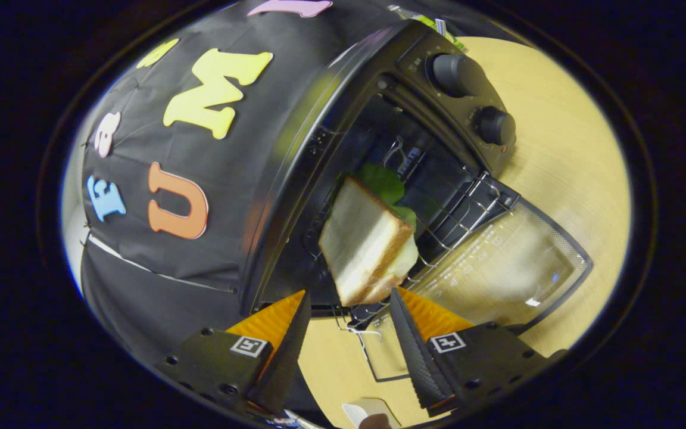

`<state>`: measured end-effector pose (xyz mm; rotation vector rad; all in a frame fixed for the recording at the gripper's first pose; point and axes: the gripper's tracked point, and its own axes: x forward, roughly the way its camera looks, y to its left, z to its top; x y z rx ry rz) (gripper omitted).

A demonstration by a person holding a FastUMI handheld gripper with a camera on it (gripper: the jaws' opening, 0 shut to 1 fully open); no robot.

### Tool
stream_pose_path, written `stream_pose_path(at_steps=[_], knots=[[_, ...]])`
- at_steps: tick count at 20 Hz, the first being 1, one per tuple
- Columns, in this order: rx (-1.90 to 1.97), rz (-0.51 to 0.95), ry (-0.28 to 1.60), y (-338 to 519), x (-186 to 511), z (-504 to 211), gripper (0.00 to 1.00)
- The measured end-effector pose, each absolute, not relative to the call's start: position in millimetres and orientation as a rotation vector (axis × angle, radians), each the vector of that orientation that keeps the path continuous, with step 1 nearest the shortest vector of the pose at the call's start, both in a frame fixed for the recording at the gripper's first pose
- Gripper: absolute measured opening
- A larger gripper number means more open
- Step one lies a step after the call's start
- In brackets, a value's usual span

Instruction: Open the toaster oven, put the food inside, and close the toaster oven door.

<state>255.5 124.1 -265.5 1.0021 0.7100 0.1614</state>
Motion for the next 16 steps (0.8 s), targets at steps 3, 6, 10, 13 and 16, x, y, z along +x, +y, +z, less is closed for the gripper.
stream_pose_path(at_steps=[3,6,10,13,16], knots=[[0.954,0.179,0.707,125,238,-249,0.85],[0.851,0.225,0.713,130,206,-227,0.86],[0.648,0.293,0.705,131,144,-202,0.92],[0.449,0.291,0.671,117,98,-195,1.0],[0.298,0.261,0.633,101,70,-205,1.0]])
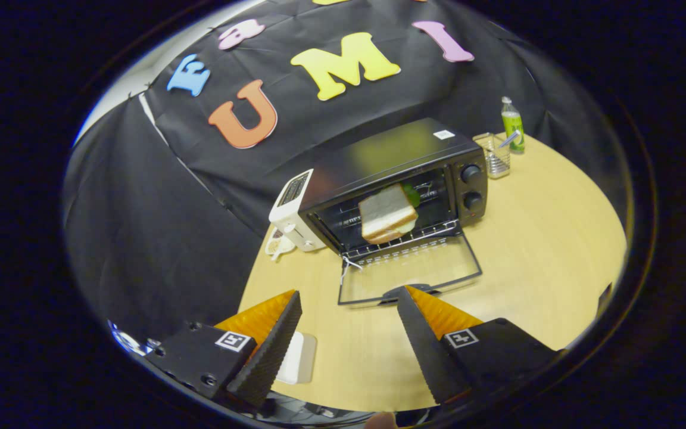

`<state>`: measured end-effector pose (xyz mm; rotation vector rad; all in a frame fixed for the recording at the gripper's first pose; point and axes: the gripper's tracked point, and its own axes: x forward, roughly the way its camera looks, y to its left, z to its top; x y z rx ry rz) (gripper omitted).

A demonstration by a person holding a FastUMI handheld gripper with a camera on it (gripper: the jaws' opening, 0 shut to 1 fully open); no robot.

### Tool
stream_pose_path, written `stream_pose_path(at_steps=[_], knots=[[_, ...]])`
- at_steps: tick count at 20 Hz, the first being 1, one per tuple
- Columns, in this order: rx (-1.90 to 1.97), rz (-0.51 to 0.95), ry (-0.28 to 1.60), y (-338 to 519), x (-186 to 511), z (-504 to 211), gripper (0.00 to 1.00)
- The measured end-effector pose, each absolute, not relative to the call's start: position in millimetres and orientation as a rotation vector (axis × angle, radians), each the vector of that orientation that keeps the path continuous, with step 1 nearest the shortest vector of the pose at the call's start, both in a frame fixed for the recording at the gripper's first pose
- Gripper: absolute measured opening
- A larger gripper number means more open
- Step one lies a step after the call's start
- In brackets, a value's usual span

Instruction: Open the toaster oven, put the food inside, and close the toaster oven door.

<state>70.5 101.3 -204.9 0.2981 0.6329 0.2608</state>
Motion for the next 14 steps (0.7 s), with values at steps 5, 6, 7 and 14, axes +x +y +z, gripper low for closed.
stream_pose_path(at_steps=[5,6,7,14], knots=[[0.131,0.218,0.602,86,59,-246,1.0],[0.117,0.21,0.609,85,61,-258,1.0],[0.119,0.192,0.619,84,66,-272,1.0],[0.111,0.097,0.684,79,117,-348,1.0]])
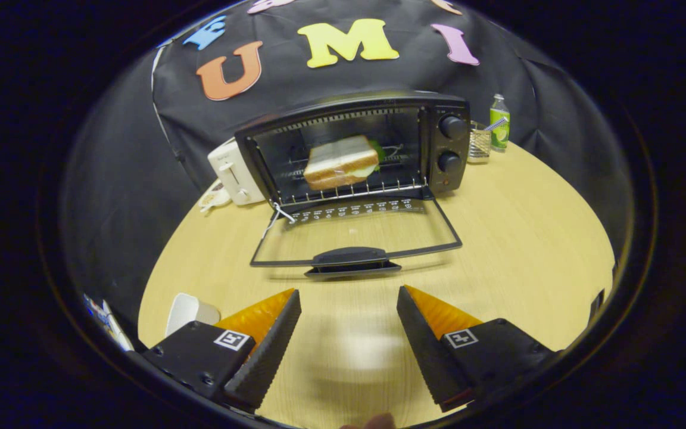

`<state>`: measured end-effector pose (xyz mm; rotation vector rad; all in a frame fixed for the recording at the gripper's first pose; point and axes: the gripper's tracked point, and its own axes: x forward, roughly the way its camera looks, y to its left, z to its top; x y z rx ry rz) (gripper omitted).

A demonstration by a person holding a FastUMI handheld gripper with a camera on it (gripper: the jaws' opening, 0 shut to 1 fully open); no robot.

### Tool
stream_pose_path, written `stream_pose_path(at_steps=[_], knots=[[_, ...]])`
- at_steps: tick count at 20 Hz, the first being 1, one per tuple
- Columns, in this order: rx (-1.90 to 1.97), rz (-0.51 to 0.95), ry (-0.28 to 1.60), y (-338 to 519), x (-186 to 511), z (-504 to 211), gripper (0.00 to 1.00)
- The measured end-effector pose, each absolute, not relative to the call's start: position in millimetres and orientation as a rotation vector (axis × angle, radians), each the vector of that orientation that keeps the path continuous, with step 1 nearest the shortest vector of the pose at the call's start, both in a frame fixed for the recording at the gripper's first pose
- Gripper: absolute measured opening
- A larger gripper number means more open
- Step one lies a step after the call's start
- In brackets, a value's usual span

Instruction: Open the toaster oven, put the food inside, and close the toaster oven door.

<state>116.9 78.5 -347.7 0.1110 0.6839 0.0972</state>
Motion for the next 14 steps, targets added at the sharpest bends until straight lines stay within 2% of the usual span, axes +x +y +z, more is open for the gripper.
stream_pose_path(at_steps=[9,14], knots=[[0.066,0.026,0.74,80,151,-388,1.0],[0.036,0.029,0.735,80,153,-386,1.0]])
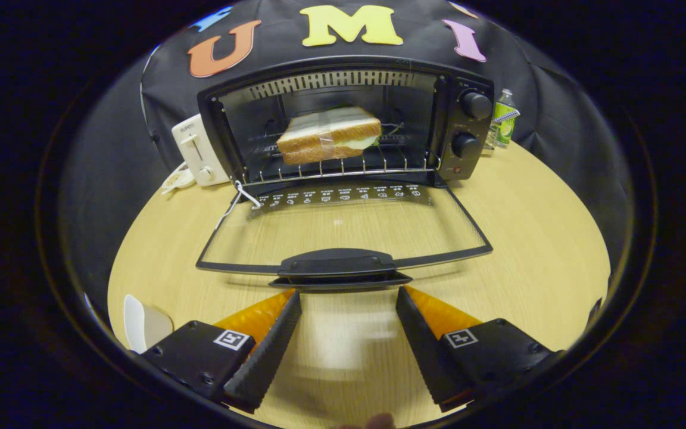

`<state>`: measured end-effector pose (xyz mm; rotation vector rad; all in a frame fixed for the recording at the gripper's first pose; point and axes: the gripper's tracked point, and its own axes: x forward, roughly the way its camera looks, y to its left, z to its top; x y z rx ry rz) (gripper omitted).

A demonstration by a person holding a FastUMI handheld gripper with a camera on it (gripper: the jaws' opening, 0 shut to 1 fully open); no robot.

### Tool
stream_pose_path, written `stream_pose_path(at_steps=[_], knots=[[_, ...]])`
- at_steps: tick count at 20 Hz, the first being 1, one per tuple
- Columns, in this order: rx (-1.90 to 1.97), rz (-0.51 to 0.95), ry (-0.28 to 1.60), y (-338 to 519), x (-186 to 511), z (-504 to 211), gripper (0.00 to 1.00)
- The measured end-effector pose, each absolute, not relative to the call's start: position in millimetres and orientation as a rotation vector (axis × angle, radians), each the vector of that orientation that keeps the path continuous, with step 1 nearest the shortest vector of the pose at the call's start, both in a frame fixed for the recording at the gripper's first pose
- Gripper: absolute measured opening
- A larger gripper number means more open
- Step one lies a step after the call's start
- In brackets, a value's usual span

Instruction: Open the toaster oven, put the food inside, and close the toaster oven door.

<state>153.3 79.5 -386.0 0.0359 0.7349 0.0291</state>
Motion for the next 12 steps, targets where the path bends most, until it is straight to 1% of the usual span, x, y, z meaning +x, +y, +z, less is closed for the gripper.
stream_pose_path(at_steps=[7,12], knots=[[0.053,0.026,0.689,78,148,-353,1.0],[0.027,0.021,0.574,79,153,-299,1.0]])
